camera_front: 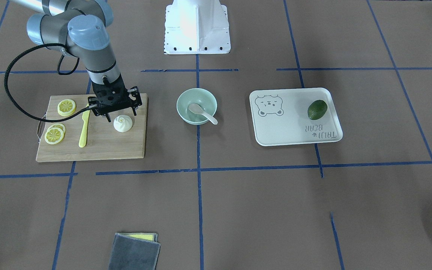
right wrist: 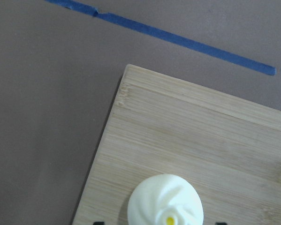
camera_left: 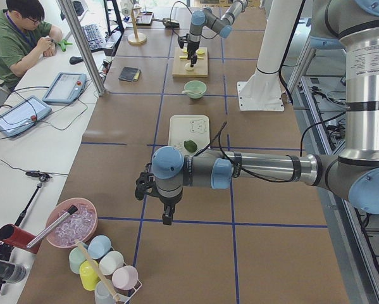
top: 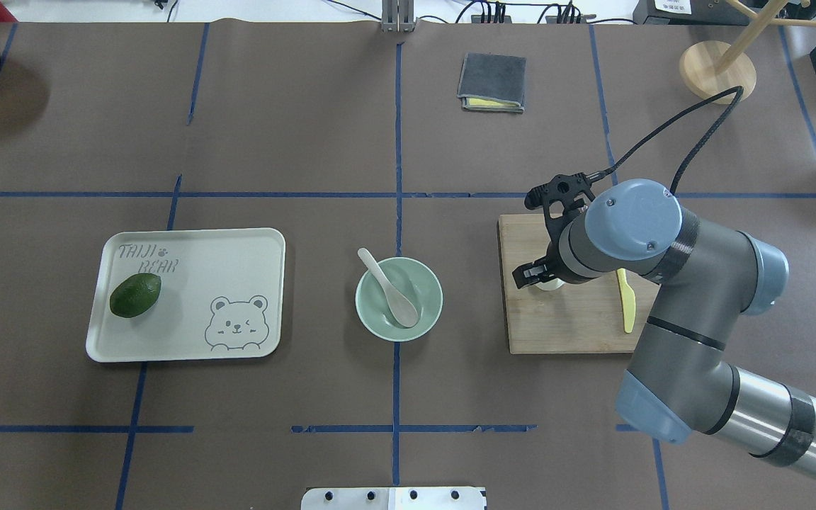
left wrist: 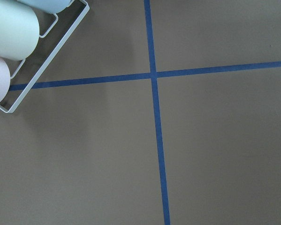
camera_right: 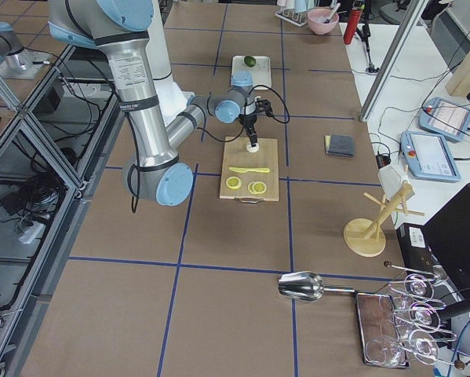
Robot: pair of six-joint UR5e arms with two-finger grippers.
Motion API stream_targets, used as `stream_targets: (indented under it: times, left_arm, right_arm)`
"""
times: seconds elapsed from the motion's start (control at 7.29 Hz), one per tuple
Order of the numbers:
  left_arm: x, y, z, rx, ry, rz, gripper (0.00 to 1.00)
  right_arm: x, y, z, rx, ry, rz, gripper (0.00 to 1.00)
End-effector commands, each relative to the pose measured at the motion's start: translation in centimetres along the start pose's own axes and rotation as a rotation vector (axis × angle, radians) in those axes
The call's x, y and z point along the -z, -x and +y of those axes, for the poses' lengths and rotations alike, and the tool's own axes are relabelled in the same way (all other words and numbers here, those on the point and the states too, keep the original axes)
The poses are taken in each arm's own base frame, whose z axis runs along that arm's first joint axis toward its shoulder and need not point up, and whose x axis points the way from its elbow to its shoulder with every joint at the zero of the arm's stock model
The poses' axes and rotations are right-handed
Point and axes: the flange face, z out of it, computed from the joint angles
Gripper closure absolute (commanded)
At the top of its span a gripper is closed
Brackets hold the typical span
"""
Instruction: Put spoon and bun in bowl
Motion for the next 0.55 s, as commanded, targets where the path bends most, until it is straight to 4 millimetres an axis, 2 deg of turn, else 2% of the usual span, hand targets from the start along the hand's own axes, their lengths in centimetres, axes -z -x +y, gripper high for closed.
stream_targets:
  times: [0.0,0.27,0.41]
  left_arm:
    - [0.16,-0.16,-0.05,-0.003,-0.004,0.0,0.0]
    - [0.2,-0.21,-0.06,-0.003,-0.004,0.0,0.0]
    - [0.19,-0.19,-0.12,-0.003,-0.004,0.0,0.0]
  right_arm:
    - [-1.04,0.15,0.37,0.004,0.009,0.016,0.46]
    - [-1.03,0.07,0.32,0.004,0.009,0.018,1.0]
    - [-0.75,0.39,0.13,0.004,0.004,0.011,1.0]
